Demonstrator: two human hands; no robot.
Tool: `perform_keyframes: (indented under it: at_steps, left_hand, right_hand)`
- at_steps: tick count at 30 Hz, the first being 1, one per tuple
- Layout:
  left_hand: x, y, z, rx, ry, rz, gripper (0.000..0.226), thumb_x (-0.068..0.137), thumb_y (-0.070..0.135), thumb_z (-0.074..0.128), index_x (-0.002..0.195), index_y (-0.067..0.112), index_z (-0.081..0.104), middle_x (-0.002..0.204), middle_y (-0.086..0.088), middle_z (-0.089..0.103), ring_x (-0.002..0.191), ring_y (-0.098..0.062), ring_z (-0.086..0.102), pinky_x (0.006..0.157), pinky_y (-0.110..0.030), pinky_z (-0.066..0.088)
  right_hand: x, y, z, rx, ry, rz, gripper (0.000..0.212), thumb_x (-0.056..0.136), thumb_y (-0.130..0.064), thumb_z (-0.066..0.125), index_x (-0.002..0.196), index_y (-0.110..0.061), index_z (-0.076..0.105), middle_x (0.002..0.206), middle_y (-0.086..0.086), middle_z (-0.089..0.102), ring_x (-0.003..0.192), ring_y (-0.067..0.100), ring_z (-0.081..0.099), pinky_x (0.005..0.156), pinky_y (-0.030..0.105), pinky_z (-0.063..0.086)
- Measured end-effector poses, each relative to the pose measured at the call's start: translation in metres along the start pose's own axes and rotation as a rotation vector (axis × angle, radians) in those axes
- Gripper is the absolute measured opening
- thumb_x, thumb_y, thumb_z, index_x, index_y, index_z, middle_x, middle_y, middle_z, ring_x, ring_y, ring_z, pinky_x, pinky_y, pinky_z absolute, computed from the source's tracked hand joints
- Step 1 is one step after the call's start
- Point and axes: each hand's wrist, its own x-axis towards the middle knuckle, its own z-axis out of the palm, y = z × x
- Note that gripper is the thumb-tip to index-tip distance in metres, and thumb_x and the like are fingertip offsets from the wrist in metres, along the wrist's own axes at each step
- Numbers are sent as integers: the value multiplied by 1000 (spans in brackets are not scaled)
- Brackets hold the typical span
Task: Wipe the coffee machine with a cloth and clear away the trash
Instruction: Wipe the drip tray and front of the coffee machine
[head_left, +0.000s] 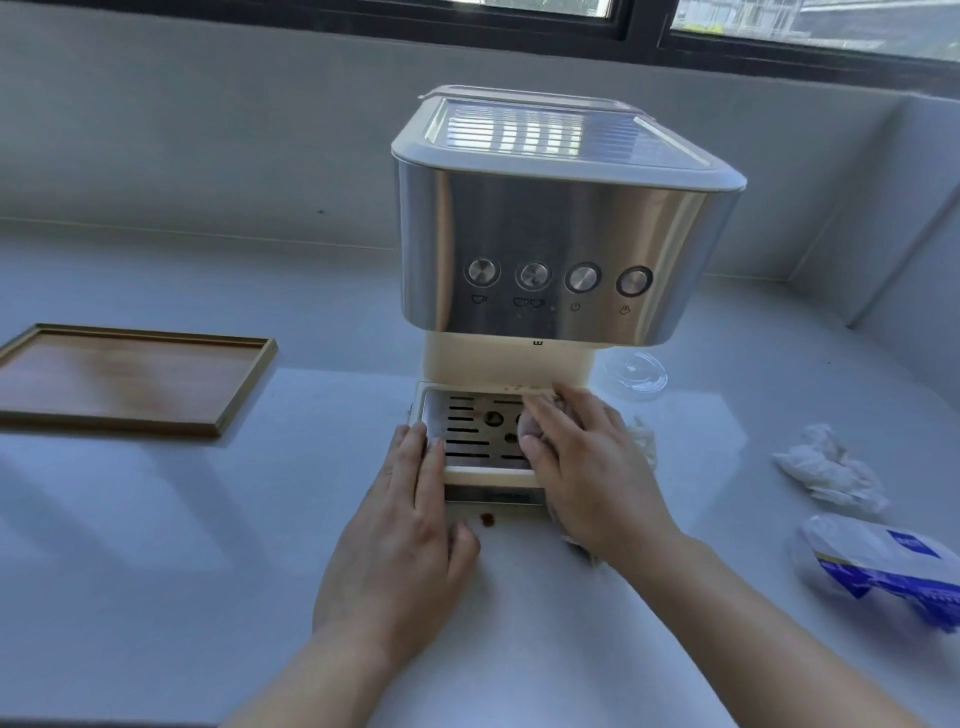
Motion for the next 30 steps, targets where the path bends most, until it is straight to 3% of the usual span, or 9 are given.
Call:
perform_keyframes:
  at_steps: [4, 7, 10, 12, 15, 18, 23, 26, 30]
  left_hand:
    - [2, -1, 2, 10, -4, -7, 77, 90, 38, 38, 157, 16, 7, 167, 4, -7, 142, 5, -23, 111, -14, -10]
    - [1, -2, 1, 20, -4, 5, 76, 88, 38, 36, 157, 15, 12, 167, 2, -2, 143, 4, -19, 111, -14, -10]
    - [2, -2, 0, 5, -4, -5, 78, 84, 41, 29, 157, 16, 12, 167, 3, -2, 144, 6, -19, 112, -13, -9]
    - [1, -1, 0, -7, -3, -9, 78, 85, 39, 32, 157, 17, 13, 167, 3, -1, 146, 4, -14, 114, -14, -4]
    - [1, 1, -3, -56, 8, -24, 75, 87, 32, 40, 156, 18, 16, 167, 6, 0, 148, 4, -8, 114, -13, 2]
    - [2, 1, -6, -119, 41, -52, 73, 86, 26, 42, 156, 19, 19, 166, 10, 10, 148, 0, 12, 111, -14, 15]
    - [1, -1, -13, -164, 186, -125, 54, 89, 31, 35, 134, 12, 58, 143, -3, 56, 128, -16, 54, 99, -28, 45]
    - [0, 0, -12, -94, 167, -96, 45, 92, 21, 44, 130, 5, 62, 136, -9, 62, 120, -26, 63, 90, -43, 58]
    - [0, 0, -12, -87, 121, -116, 47, 86, 5, 56, 133, 5, 59, 142, -8, 58, 123, -26, 61, 89, -44, 58]
  right_hand:
    - [0, -19, 12, 30, -101, -167, 45, 97, -34, 49, 140, -19, 43, 153, 7, 37, 144, 23, 26, 120, 30, 15]
    - [17, -19, 5, 77, -128, -218, 27, 96, -32, 53, 119, -19, 49, 140, 2, 46, 128, 14, 33, 101, 16, 18]
    - [29, -29, 8, 47, -144, -225, 22, 97, -31, 54, 113, -16, 52, 131, 2, 46, 125, 19, 38, 101, 21, 23]
    - [27, -31, 9, 45, -190, -248, 35, 97, -34, 54, 126, -15, 48, 142, 2, 38, 132, 20, 35, 106, 27, 26]
    - [16, -12, -2, 88, -267, -267, 49, 95, -45, 54, 140, -32, 40, 151, -9, 26, 135, 14, 32, 96, 27, 31]
    - [13, -13, -4, -51, -178, -213, 55, 94, -52, 52, 145, -40, 38, 149, -4, 32, 132, 21, 31, 104, 34, 31]
    - [30, -51, 19, 71, -101, -265, 50, 92, -32, 63, 138, -19, 50, 129, 1, 58, 118, 27, 44, 103, 36, 35]
    - [36, -46, 14, 189, -154, -353, 36, 88, -25, 68, 121, -15, 59, 125, -2, 62, 114, 22, 49, 101, 31, 34]
    - [28, -23, -2, 210, -209, -454, 30, 82, -27, 69, 110, -18, 64, 109, -8, 67, 99, 11, 53, 94, 27, 35]
